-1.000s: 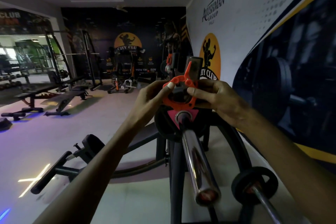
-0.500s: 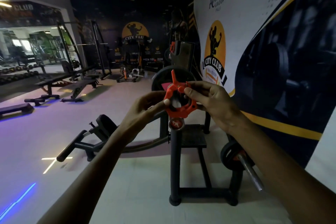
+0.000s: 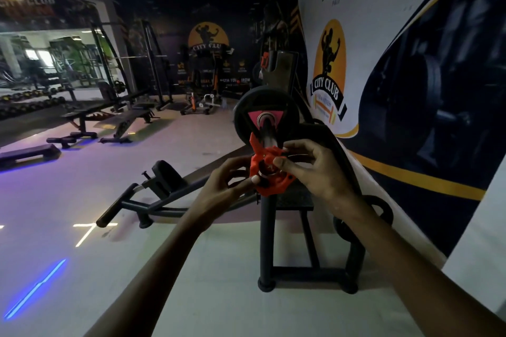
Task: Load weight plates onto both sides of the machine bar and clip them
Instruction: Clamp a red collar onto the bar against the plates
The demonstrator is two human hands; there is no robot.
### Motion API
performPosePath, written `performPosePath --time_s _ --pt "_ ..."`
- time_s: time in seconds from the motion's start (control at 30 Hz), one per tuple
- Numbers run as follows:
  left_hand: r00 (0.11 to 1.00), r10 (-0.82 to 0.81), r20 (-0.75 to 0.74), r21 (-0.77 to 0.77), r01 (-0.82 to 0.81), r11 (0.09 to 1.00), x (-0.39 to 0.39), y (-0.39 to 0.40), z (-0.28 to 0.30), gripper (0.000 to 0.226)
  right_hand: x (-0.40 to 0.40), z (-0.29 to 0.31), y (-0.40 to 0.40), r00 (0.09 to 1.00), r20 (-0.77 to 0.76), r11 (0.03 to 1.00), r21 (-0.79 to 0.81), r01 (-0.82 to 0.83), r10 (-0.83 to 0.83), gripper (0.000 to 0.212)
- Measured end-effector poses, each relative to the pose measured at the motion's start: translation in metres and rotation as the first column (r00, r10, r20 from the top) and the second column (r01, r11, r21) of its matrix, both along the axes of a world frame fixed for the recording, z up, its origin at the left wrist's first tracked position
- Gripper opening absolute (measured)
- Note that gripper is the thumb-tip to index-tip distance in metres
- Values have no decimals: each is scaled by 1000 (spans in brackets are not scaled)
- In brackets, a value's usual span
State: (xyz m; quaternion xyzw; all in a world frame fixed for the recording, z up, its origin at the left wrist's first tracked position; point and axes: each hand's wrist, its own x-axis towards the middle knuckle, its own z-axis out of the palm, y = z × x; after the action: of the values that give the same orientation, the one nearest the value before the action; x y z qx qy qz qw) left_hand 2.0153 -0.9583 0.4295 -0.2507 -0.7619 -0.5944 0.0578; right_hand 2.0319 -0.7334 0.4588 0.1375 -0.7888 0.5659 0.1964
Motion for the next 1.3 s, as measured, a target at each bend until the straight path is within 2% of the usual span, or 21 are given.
performPosePath --time_s 0.13,0.23,0.37,0.47,0.73,0.9,1.03,1.17,1.3 --pt "1000 0 1 47 0 999 -17 1 -14 52 -7 -17 3 991 -84 994 15 106 -105 41" --pt "1000 1 24 53 -2 999 -32 5 -14 52 -20 -26 10 995 -56 996 -4 85 -85 32" --pt "999 16 28 47 -17 999 -56 5 -11 51 -46 -33 13 999 -34 1000 -14 21 -22 35" --pt "1000 21 11 34 -22 999 -82 5 -9 48 -70 -32 12 997 -49 998 -27 56 -57 35" --pt "985 118 -127 94 -107 990 -168 25 0 49 -156 -25 8 976 -130 983 33 178 -173 32" --pt "971 125 -203 84 -110 990 -217 35 -2 57 -208 -24 4 947 -183 958 63 280 -265 30" --pt "954 145 -263 23 -144 989 -253 37 -10 63 -233 -24 3 936 -196 950 58 308 -291 28" --pt "899 216 -381 -121 -280 952 -272 38 -18 66 -245 -26 1 927 -237 947 70 314 -290 29" --pt "900 81 -428 -251 -204 946 -278 34 -7 71 -253 -26 4 923 -267 944 106 314 -277 27"
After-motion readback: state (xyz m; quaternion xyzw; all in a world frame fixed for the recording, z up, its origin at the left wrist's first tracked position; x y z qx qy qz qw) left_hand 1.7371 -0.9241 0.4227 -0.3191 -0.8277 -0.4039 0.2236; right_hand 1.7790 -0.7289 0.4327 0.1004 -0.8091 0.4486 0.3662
